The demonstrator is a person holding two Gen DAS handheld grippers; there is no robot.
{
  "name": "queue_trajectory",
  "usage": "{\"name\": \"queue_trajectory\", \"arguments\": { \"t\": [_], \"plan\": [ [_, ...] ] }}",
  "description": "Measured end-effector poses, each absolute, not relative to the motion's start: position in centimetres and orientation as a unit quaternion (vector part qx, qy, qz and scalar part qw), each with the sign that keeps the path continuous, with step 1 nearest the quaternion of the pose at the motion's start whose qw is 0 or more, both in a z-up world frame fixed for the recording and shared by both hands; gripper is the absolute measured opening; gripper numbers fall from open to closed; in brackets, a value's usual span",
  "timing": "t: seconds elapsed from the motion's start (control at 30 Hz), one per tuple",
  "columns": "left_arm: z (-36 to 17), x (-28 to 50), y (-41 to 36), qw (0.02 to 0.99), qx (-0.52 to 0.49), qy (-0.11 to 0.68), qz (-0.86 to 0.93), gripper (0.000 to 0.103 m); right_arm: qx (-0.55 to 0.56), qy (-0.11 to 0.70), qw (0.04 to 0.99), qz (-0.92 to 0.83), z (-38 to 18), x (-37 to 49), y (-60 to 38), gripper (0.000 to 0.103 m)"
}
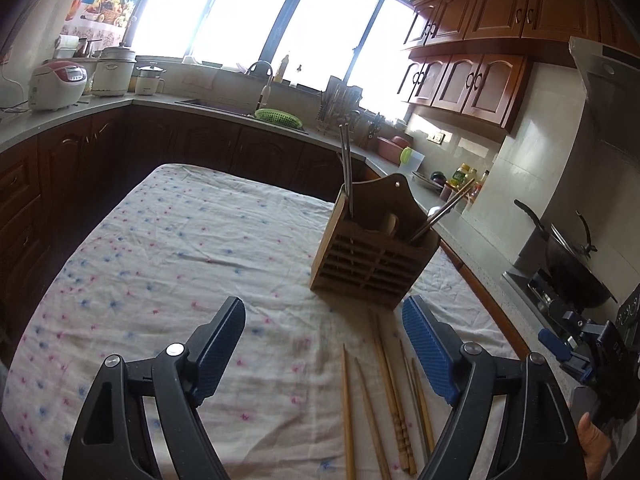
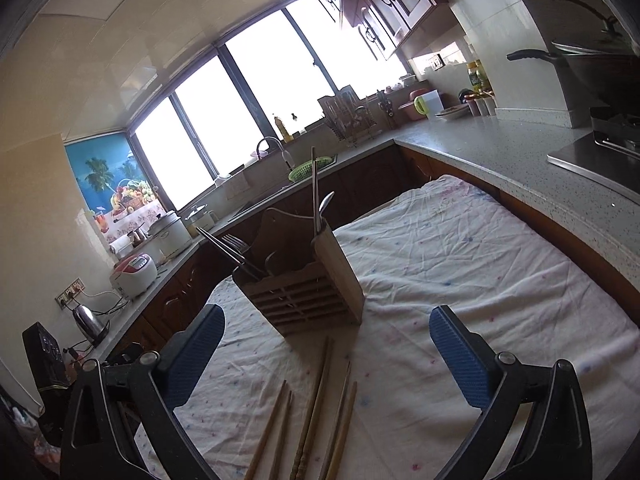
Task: Organize utensils
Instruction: 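Move both open grippers back down to the remaining chopsticks, then grasp a wooden chopstick with the left gripper while the right gripper grasps a metal chopstick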
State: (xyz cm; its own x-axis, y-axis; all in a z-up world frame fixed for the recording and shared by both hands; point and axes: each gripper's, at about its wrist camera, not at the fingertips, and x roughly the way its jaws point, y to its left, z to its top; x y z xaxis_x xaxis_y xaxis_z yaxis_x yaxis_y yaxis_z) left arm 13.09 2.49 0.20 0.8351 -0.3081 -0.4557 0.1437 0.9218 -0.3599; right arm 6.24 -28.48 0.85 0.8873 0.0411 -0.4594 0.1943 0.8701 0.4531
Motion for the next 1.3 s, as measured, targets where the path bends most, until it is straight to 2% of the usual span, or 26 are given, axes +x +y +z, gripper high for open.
{"name": "queue_trajectory", "arguments": {
  "t": [0.63, 0.7, 0.77, 0.8, 0.87, 0.97, 1.03, 1.17, 1.3],
  "plan": [
    [-0.9, 13.0, 0.6, 0.929, -0.128, 0.326, -0.12, 0.08, 0.224, 0.29, 0.93, -0.034, -2.0, 5.5, -26.7, 0.101],
    [-1.2, 13.6, 0.1, 0.925, -0.115, 0.341, -0.123, 0.079, 0.218, 0.302, 0.927, -0.033, -2.3, 5.9, -26.4, 0.095],
    [-1.5, 14.4, -0.6, 0.92, -0.105, 0.359, -0.117, 0.078, 0.218, 0.317, 0.923, -0.03, -2.9, 6.5, -26.2, 0.084],
    [-1.6, 14.9, -1.0, 0.917, -0.099, 0.368, -0.119, 0.074, 0.215, 0.326, 0.92, -0.029, -3.2, 6.8, -26.1, 0.081],
    [-1.9, 16.0, -1.9, 0.91, -0.087, 0.384, -0.127, 0.065, 0.207, 0.344, 0.915, -0.029, -4.0, 7.5, -25.7, 0.063],
    [-2.4, 17.3, -3.1, 0.902, -0.067, 0.403, -0.137, 0.055, 0.208, 0.371, 0.905, -0.022, -5.3, 8.6, -25.4, 0.047],
    [-2.9, 18.3, -3.9, 0.896, -0.056, 0.416, -0.143, 0.052, 0.202, 0.386, 0.9, -0.021, -6.1, 9.3, -25.1, 0.04],
    [-3.9, 20.3, -5.1, 0.886, -0.044, 0.437, -0.15, 0.035, 0.188, 0.417, 0.889, -0.019, -7.5, 10.8, -24.4, 0.03],
    [-4.9, 21.8, -6.1, 0.88, -0.035, 0.448, -0.157, 0.032, 0.182, 0.444, 0.877, -0.02, -9.2, 12.1, -24.3, 0.023]
  ]
}}
